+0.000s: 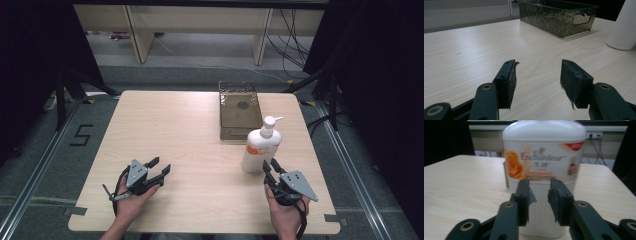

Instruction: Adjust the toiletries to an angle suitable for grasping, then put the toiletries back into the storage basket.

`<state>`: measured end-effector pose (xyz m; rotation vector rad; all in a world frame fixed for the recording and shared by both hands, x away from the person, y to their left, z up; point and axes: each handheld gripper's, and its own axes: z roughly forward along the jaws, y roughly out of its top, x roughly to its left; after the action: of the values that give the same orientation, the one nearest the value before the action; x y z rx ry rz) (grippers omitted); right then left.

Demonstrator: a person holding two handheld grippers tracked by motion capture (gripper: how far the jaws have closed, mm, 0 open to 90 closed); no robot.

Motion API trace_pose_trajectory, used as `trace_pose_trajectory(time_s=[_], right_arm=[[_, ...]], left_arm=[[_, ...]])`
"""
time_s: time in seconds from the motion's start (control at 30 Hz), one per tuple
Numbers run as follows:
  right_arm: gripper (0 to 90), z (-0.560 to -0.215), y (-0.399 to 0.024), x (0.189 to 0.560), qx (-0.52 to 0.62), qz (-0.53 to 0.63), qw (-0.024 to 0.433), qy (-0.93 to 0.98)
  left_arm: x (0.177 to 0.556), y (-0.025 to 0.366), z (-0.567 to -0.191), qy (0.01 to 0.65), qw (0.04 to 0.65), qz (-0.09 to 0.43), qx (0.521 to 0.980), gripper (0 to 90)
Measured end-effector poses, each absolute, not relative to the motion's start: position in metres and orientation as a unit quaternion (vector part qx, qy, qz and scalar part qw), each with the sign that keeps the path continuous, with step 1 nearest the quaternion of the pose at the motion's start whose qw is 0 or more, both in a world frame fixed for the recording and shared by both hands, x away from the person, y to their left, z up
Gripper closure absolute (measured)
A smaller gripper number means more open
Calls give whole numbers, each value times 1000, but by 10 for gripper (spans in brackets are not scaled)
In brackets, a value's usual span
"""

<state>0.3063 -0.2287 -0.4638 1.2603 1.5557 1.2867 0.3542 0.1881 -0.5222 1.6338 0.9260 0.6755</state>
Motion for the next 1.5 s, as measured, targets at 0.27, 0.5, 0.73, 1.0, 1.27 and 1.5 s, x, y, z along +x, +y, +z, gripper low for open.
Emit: trace_pose_trajectory(time_s=[0.27,0.5,0.73,1.0,1.27,1.5], right_arm=[[588,-456,-244,303,500,508,397,579],[530,-448,-239,307,503,508,398,575],[486,-432,-230,314,488,522,414,564],[462,-412,-221,326,476,521,439,556],[467,-391,-215,347,474,520,427,568],[471,-386,-210,361,475,513,420,578]], left_arm=[[352,188,-522,390,539,286,690,460],[354,187,-523,391,544,286,685,460],[352,188,-522,388,540,288,689,458],[352,187,-522,387,542,289,688,458],[352,188,-522,390,539,288,689,458],[352,188,-522,389,539,287,690,457]])
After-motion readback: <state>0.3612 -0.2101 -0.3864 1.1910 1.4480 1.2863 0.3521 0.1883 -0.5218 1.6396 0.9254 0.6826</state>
